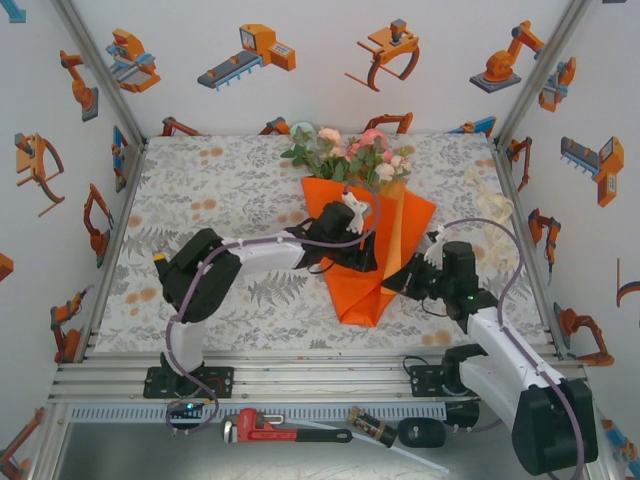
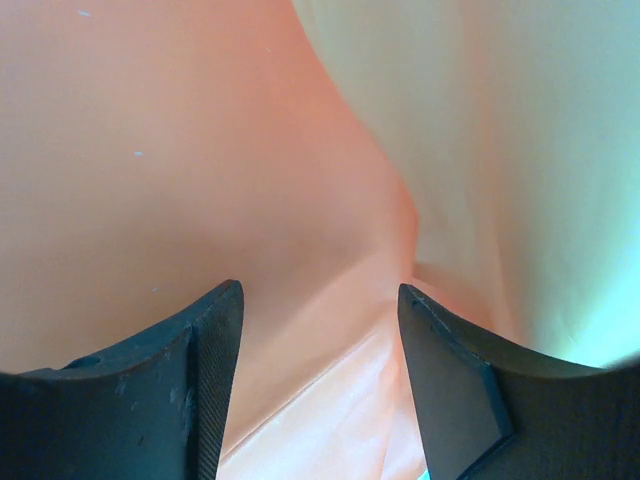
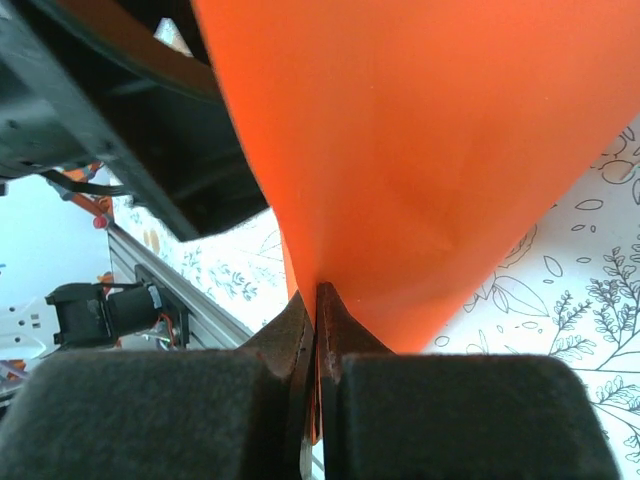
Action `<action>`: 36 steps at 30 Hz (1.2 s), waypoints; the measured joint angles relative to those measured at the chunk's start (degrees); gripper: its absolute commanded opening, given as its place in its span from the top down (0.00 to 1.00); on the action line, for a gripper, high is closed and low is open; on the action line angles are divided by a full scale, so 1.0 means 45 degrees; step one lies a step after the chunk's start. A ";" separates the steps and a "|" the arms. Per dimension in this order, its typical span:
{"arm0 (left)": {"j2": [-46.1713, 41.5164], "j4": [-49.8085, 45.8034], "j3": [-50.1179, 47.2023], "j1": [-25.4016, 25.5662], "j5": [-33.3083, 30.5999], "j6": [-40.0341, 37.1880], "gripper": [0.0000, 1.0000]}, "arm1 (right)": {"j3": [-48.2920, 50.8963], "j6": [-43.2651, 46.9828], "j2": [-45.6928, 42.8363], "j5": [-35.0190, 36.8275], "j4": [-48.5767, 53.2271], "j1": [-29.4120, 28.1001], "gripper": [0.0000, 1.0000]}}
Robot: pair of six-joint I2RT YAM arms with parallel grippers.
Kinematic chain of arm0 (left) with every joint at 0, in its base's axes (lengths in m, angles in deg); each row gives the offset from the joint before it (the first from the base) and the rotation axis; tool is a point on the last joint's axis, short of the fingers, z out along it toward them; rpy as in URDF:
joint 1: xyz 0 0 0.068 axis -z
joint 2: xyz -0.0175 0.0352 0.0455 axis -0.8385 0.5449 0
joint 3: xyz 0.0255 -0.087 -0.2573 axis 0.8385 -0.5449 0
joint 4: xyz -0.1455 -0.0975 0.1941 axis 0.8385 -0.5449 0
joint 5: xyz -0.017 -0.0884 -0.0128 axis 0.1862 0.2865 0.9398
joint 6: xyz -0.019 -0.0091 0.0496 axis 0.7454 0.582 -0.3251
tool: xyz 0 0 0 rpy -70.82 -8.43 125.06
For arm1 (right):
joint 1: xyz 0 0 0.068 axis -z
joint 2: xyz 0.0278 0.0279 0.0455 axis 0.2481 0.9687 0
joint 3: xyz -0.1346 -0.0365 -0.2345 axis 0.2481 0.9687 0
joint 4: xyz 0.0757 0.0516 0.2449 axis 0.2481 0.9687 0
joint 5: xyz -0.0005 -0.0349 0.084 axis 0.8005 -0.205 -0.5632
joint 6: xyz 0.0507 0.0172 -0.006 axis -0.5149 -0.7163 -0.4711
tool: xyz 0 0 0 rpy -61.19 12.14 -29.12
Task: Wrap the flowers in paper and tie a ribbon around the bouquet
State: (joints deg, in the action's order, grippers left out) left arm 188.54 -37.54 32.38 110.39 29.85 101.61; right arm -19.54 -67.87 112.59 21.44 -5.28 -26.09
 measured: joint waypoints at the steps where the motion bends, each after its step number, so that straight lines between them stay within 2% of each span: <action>1: -0.0335 0.0063 -0.0155 -0.0136 -0.0044 0.0141 0.39 | 0.0000 0.0000 0.0000 0.0053 0.0000 0.0000 0.96; 7: -0.2118 0.0068 -0.0850 -0.0816 -0.0942 0.0228 0.38 | -0.0073 0.0005 0.0000 0.0087 0.0015 0.0000 0.96; 13: -0.2749 -0.0233 -0.1763 -0.1690 -0.2278 0.0233 0.38 | -0.0471 0.0107 0.0165 0.0049 0.0019 -0.0029 0.96; 18: -0.2399 -0.0568 -0.1987 -0.2453 -0.2905 0.0733 0.39 | -0.1389 0.0670 0.0879 0.0068 0.0180 -0.0534 0.96; 29: -0.0889 -0.0559 -0.1695 -0.2545 -0.2924 0.1486 0.44 | -0.3997 0.2438 0.3696 0.0447 0.0889 -0.2516 0.94; 36: -0.0792 -0.0486 -0.1685 -0.2545 -0.2759 0.1690 0.46 | -0.5843 0.3997 0.5989 0.0821 0.1967 -0.3988 0.85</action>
State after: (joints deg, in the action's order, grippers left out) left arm 184.97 -39.72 24.80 98.93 17.43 109.22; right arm -45.83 -49.88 139.54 25.14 3.57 -44.04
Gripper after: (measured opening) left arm 0.546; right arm 0.127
